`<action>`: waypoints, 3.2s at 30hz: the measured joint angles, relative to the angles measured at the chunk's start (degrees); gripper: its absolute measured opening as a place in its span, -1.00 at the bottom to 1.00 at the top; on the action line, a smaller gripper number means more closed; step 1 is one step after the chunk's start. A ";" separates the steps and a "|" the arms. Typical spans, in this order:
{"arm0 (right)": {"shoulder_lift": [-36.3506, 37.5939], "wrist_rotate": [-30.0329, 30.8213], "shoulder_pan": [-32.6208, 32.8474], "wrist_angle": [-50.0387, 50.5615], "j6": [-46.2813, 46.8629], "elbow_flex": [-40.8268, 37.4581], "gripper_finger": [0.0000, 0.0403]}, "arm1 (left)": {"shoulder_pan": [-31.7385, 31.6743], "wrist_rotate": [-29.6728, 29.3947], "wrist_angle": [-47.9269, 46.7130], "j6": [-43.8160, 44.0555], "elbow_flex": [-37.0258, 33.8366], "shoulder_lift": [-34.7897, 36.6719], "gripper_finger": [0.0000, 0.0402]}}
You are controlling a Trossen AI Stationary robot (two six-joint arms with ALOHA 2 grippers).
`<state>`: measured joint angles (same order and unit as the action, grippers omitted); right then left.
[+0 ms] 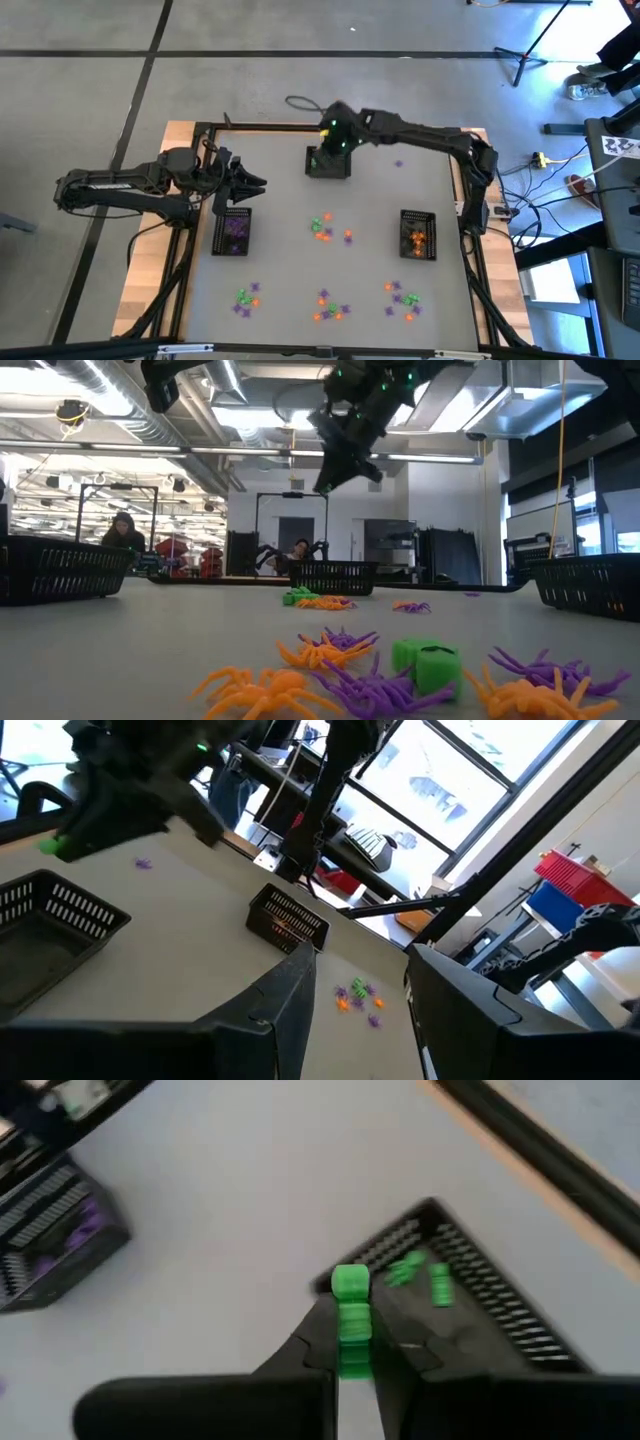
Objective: Sort Halloween decoration
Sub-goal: Put the green skeleton toy into the top bin, then put the violet spider toy into the left bin
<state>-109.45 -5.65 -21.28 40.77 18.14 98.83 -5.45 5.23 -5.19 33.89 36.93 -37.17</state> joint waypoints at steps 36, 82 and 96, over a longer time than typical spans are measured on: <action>16.52 -2.93 -12.97 1.86 -1.80 -17.93 -0.27 | -0.02 -1.73 -0.02 -4.27 0.00 0.00 -0.24; 22.98 2.01 -29.79 -7.10 2.89 -51.78 -0.27 | -0.04 -7.79 -0.34 -4.26 0.02 -0.04 -0.24; 16.81 -2.39 -29.74 -11.36 3.68 -51.78 -0.85 | -0.04 -8.79 -0.28 -2.51 0.08 -3.16 -0.24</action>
<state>-92.64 -8.04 -51.03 29.41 21.81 47.05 -5.50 -3.55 -5.48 31.38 37.01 -40.33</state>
